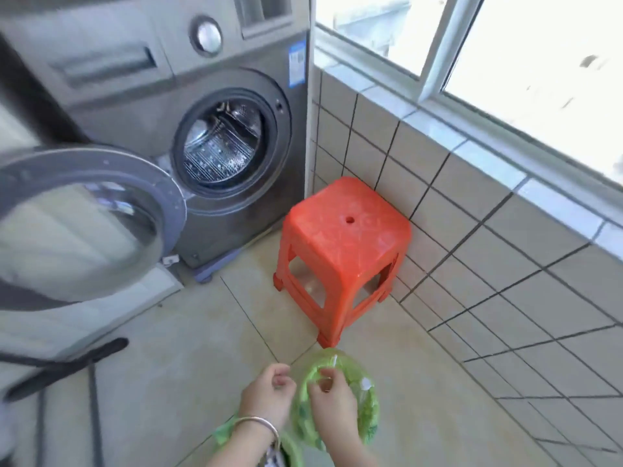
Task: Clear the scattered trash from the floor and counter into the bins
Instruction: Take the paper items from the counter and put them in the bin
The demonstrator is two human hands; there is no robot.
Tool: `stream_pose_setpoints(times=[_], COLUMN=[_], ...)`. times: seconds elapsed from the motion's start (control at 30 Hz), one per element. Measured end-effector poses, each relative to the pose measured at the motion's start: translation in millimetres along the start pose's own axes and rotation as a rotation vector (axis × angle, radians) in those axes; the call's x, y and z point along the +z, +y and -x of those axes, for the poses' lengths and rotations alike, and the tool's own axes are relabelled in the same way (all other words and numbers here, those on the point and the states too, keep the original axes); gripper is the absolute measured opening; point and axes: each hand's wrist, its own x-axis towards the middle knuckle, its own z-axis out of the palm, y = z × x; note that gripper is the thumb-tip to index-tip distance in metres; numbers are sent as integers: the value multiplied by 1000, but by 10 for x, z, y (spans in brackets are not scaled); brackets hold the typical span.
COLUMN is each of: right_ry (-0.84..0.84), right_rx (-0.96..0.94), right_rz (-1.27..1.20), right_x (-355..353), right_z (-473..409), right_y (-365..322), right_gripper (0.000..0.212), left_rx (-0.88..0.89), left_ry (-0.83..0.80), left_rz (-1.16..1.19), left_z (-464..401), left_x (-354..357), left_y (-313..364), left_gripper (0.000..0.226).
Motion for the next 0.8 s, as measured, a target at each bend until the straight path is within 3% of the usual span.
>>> stream_pose_setpoints(times=[0.4,0.63,0.8], right_ry=[-89,-102,-95], right_rx=[-504,-710,-794], right_rz=[125,186,269], right_x=[-41,-14,123], right_z=[1946,2310,2206], right_y=[-2666,-3772,-4420], right_gripper=[19,11,26], left_rx=[367,498,528], left_ry=[347,457,575], left_rz=[148,221,202], left_z=[1273,1459,1347], left_x=[-2982,-3999,-4522], left_y=[1241,1692,1962], left_gripper=[34,23,16])
